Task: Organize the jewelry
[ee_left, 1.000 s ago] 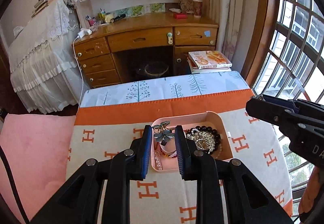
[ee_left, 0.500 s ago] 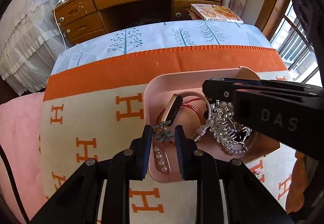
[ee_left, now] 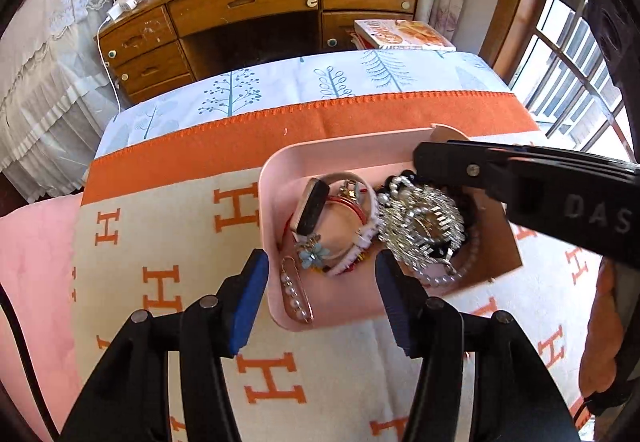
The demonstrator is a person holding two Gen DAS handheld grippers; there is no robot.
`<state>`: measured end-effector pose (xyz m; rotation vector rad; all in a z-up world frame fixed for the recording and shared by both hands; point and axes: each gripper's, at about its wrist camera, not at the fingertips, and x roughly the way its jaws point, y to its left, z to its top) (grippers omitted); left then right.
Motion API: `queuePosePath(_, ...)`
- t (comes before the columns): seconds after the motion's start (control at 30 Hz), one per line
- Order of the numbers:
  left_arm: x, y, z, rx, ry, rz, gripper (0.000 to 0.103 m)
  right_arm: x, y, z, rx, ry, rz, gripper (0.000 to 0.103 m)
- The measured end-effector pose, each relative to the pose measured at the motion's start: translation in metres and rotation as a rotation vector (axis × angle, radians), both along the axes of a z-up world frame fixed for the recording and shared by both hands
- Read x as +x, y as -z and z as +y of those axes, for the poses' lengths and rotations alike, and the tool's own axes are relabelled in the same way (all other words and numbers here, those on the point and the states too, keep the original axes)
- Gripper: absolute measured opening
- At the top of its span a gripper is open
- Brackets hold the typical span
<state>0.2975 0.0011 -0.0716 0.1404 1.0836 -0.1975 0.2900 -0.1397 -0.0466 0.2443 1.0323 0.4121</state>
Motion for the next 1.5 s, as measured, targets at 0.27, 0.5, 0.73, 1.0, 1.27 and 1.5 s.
queuePosePath(0.27, -0.051, -0.022, -0.012, -0.052, 0.054, -0.067, 0.054, -0.06, -0.022, -0.033, -0.016, -0.006, -0.071, 0.024)
queuePosePath(0.5, -0.092, -0.002, -0.029, -0.11, 0.068, -0.083, 0.054, -0.103, -0.016, -0.05, -0.03, -0.017, -0.104, 0.024)
queuePosePath(0.73, -0.115, 0.044, -0.053, -0.075, 0.08, -0.079, 0.053, -0.122, 0.007, -0.051, -0.081, -0.06, -0.112, 0.024)
queuePosePath(1.0, -0.118, 0.063, -0.063, -0.064, 0.081, -0.076, 0.036, -0.129, 0.037, -0.057, -0.089, -0.089, -0.086, 0.024)
queuePosePath(1.27, -0.122, 0.066, -0.067, -0.075, 0.11, -0.105, 0.006, -0.132, 0.053, -0.056, -0.097, -0.131, -0.092, 0.024)
queuePosePath(1.5, -0.121, 0.066, -0.045, -0.162, 0.024, -0.095, 0.005, -0.133, 0.059, -0.042, -0.171, -0.197, -0.145, 0.024)
